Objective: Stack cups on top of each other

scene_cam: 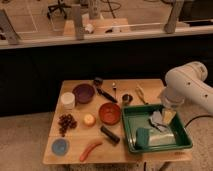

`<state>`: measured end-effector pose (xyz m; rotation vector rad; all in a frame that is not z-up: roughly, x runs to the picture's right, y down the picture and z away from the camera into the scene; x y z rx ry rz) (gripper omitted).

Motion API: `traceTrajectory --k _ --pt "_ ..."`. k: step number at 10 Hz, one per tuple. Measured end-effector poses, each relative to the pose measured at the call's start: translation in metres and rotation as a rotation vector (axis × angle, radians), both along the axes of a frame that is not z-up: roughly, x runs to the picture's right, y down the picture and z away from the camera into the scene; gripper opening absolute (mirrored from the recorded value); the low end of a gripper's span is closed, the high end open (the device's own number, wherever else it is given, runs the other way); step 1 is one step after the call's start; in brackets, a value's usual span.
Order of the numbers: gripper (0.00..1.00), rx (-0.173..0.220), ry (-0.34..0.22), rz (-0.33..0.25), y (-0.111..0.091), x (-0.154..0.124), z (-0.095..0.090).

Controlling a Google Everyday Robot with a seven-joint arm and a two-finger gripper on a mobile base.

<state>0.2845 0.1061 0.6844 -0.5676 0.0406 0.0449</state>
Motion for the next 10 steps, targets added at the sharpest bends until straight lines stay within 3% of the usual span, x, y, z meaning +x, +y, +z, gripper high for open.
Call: traceTrajectory --k 7,10 --pt "0.80 0.001 -0.001 0.003 0.000 0.000 0.001" --pt "0.80 0.024 -0.013 0.065 -0.019 0.003 0.028"
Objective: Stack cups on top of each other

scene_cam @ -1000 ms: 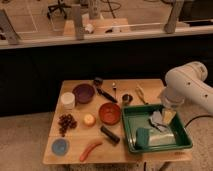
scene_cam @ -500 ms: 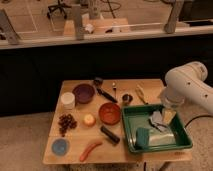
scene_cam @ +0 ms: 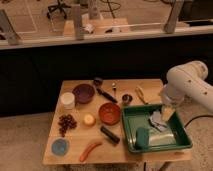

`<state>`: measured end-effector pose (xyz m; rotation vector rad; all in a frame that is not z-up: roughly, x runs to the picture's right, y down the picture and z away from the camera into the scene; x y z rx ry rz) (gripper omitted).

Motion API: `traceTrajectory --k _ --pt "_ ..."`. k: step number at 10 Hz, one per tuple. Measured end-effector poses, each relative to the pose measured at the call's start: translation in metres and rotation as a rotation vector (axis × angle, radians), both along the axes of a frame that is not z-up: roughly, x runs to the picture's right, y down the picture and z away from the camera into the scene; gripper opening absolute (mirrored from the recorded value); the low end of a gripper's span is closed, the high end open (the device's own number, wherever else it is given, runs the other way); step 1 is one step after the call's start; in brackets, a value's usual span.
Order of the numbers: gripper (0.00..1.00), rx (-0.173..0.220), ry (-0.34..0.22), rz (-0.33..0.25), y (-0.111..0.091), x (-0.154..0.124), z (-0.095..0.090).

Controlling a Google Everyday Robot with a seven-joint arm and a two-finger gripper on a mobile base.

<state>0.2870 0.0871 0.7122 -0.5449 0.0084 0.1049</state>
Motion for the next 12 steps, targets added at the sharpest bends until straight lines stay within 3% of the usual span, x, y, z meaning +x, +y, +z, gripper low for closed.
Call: traceTrajectory --k 2,4,9,12 --pt "0.80 0.031 -0.040 0.010 -0.031 -0.004 0.032" --pt "0.80 0.050 -0.084 0.013 -0.051 -0.017 0.051" --pt "0.80 0.056 -0.095 0.013 -0.054 -0.018 0.053" --pt "0.80 0.068 -0.133 0.012 -0.057 -0.048 0.054"
